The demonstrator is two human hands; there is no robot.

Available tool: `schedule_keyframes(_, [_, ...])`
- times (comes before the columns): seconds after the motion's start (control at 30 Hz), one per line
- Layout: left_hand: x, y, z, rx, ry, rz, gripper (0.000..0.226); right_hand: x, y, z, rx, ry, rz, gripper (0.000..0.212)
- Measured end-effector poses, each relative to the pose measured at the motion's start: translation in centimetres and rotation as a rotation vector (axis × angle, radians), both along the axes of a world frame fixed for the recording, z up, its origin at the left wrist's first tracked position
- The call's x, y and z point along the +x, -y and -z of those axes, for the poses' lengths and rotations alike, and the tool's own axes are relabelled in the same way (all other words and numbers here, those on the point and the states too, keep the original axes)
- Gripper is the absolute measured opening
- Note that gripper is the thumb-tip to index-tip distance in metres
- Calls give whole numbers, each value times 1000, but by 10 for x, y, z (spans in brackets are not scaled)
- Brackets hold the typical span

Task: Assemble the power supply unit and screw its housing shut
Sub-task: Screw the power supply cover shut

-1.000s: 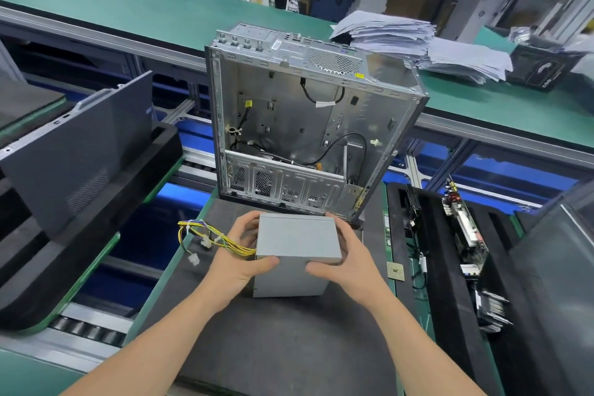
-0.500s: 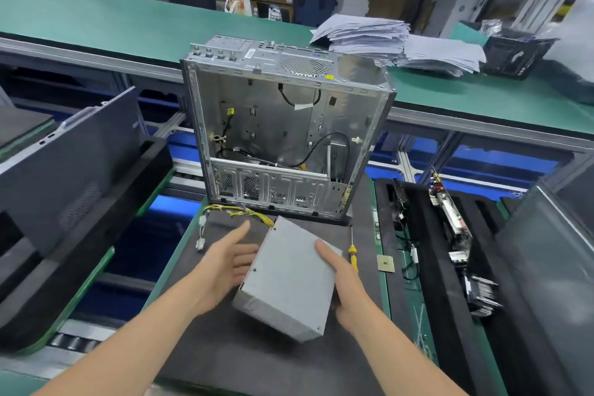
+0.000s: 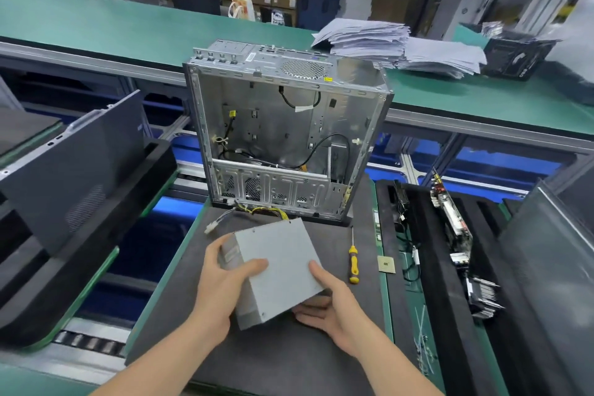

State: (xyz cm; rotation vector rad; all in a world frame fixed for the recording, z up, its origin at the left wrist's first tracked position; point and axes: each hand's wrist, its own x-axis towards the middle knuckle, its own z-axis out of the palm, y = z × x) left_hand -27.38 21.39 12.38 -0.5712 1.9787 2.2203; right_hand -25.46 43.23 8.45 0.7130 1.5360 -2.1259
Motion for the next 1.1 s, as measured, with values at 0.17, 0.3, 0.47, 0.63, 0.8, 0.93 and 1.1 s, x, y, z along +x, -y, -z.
schedule_keyframes(0.17, [-11, 20, -23, -198, -54, 79, 102, -14, -7, -18, 320, -286, -183, 42])
schedule_keyframes(0.3, [-17, 20, -43, -427, -74, 203, 100, -22, 3, -29, 417, -378, -196, 40])
schedule_keyframes(0.47, [-26, 12, -62, -635, -117, 345, 109, -21, 2, -26, 784, -343, -184, 41])
schedule_keyframes(0.63, [-36, -6, -76, -1119, -246, 634, 99, -18, 2, -20, 1136, -331, -360, 49])
schedule_keyframes(0.8, [-43, -7, -69, -1289, -265, 882, 110, -17, -2, -22, 1046, -386, -331, 20])
schedule_keyframes(0.93, [-43, 1, -60, -1280, -321, 924, 116, -25, -2, -40, 872, -557, 21, 14])
schedule_keyframes(1.1, [-41, 5, -56, -1284, -370, 905, 117, -37, 27, -54, 407, -581, -212, 44])
